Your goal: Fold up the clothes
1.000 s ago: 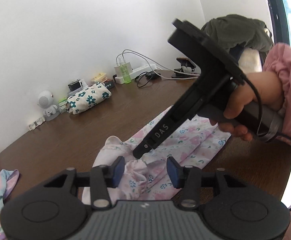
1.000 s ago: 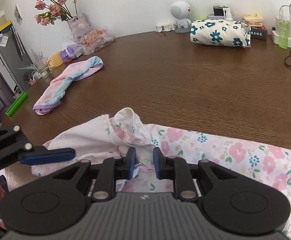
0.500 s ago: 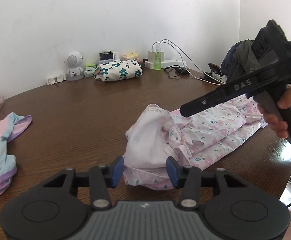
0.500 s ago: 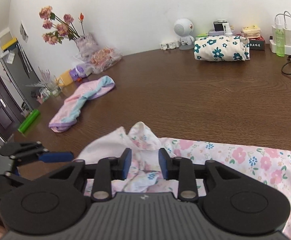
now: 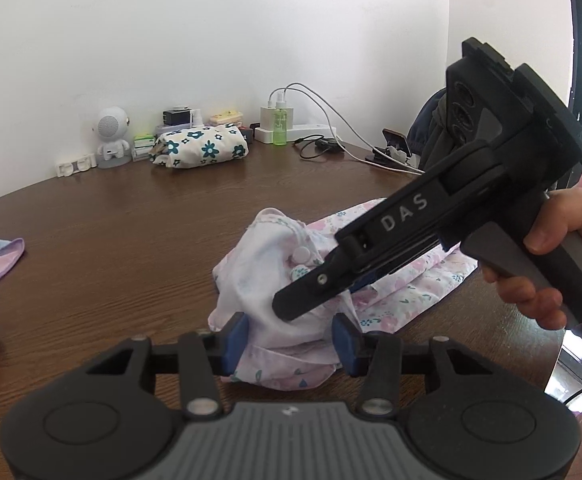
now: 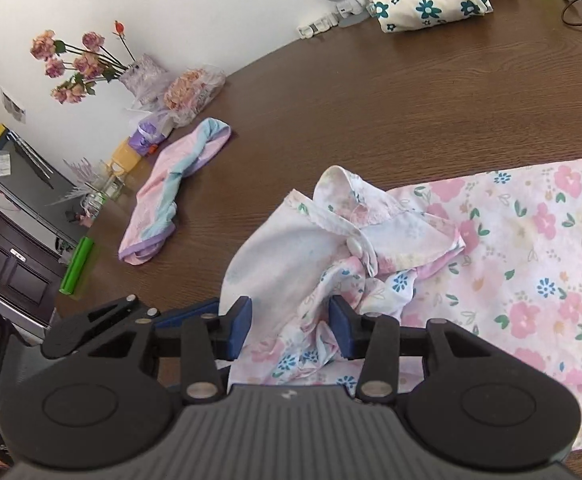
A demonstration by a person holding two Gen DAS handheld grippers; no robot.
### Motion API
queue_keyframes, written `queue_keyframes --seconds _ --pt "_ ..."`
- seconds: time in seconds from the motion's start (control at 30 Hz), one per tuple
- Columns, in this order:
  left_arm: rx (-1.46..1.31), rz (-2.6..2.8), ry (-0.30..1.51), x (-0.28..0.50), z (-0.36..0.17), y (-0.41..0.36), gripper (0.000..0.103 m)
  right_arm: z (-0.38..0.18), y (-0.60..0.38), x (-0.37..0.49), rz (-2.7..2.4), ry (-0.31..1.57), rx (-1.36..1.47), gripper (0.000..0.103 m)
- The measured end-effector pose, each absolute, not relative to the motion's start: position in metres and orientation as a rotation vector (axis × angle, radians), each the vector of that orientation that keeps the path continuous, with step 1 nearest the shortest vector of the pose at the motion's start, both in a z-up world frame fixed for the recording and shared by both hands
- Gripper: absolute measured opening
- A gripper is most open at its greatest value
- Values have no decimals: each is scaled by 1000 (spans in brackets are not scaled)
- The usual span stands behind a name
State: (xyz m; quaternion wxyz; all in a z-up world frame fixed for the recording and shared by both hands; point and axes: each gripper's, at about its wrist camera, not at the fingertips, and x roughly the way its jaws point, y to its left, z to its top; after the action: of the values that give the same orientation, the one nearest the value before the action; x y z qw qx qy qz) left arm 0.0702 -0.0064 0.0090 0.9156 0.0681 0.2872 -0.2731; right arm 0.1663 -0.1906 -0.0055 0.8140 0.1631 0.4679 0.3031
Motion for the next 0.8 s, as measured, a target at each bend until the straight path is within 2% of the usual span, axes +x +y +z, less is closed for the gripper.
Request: queue_keyframes --seconds 0.03,0.07,0.1,0.4,0.43,0.47,0.53,0.67,0.8 --pt "137 -574 587 71 9 -6 45 -7 -187 166 642 1004 333 40" --pt "134 -586 584 71 10 -5 45 -8 -185 166 640 1008 323 25" --pt "126 -589 572 70 13 -2 45 -7 -186 166 644 1008 321 5" --pt "51 -515 521 76 27 23 43 5 -228 173 621 976 312 5" --pt "49 -507 532 80 25 23 40 2 -231 175 612 982 310 5" --pt "48 -510 548 85 22 22 29 -1 -233 175 604 981 307 5" --pt "61 -523 566 92 17 15 17 -4 -236 175 598 972 306 5" --pt "146 -568 574 99 12 -10 16 -8 -238 172 596 959 305 6" --pt "255 -578 607 105 2 -35 16 6 -245 162 571 873 290 12"
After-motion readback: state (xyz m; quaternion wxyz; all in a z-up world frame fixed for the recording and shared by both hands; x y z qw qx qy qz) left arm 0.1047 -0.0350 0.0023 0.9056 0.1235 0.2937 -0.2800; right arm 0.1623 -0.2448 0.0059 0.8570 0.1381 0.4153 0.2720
